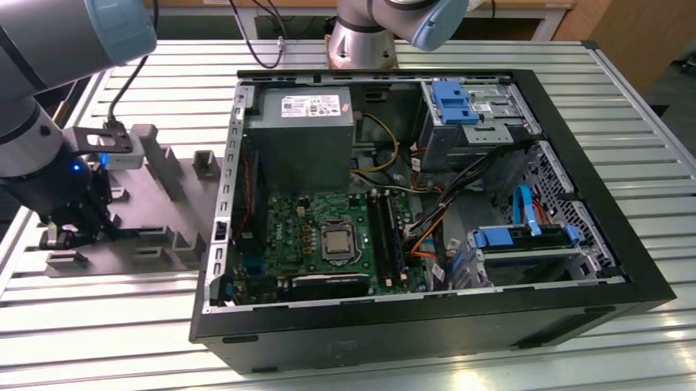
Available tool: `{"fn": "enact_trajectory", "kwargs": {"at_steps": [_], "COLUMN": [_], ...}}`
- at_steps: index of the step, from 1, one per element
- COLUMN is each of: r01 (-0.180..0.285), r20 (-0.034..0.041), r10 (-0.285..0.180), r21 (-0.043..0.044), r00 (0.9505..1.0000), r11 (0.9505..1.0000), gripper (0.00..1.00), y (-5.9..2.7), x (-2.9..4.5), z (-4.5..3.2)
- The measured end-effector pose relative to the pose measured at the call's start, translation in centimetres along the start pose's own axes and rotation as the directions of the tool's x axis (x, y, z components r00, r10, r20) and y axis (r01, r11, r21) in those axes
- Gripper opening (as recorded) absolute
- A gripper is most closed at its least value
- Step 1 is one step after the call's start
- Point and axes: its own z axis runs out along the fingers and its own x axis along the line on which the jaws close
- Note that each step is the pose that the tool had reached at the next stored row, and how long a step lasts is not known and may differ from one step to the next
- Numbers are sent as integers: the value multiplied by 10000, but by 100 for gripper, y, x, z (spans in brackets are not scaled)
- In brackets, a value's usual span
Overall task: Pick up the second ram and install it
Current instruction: 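Pick up the second ram and move it above second insertion slot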
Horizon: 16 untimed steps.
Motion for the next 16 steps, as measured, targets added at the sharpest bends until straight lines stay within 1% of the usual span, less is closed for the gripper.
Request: {"fn": "enact_trajectory", "kwargs": {"at_steps": [4,5,13,15,16], "r01": [0,0,6,118,256], "r20": [-1,-1,-3,-4,-8], "r10": [0,0,-6,-118,-256], "r21": [-1,-1,-3,-4,-8], "r00": [10000,10000,10000,9999,9997], "r11": [10000,10000,10000,9999,9997], "gripper": [18,14,14,14,14], "y": [0,0,0,-1,0], "x": [0,0,1,2,2], "z": [5,6,20,24,26]}}
